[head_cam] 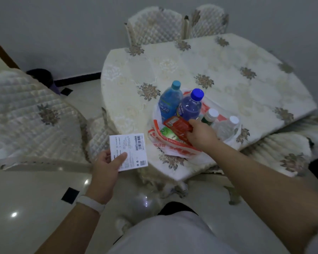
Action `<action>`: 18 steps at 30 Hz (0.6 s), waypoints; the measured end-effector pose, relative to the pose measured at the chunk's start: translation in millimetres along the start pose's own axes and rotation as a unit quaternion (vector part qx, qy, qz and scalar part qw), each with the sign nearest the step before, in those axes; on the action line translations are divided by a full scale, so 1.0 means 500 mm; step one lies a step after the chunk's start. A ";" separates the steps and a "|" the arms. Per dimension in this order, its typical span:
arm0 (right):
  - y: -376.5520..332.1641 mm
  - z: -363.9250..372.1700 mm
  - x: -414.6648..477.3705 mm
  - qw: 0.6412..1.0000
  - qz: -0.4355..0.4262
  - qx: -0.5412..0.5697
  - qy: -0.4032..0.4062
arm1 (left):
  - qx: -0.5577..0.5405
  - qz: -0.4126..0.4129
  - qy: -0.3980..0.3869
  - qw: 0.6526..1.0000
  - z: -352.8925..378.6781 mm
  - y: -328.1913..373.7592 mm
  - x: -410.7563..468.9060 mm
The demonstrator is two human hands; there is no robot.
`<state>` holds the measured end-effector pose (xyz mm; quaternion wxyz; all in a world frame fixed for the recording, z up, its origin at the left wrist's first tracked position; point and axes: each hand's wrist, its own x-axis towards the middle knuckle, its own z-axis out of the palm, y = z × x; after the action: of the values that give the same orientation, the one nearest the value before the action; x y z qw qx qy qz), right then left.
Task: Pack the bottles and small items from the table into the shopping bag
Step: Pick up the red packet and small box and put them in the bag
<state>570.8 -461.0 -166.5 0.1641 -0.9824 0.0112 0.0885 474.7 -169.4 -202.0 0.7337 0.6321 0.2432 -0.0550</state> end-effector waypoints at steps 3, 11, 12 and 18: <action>0.009 0.025 0.008 0.999 -0.003 0.020 -0.030 | 0.014 -0.010 -0.016 1.000 0.004 0.012 0.026; 0.006 0.036 0.059 0.998 -0.037 -0.008 -0.057 | 0.070 -0.023 -0.051 0.996 0.067 0.045 0.063; 0.008 0.046 0.060 0.997 -0.050 -0.025 -0.048 | 0.075 -0.020 -0.054 0.996 0.073 0.054 0.067; 0.044 0.080 0.034 0.969 -0.175 -0.048 0.168 | 0.107 0.010 -0.066 0.992 0.125 0.091 0.101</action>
<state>579.7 -468.6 -213.9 0.1258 -0.9765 -0.1378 -0.1076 554.5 -208.6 -177.4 0.6768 0.7045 0.1803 -0.1149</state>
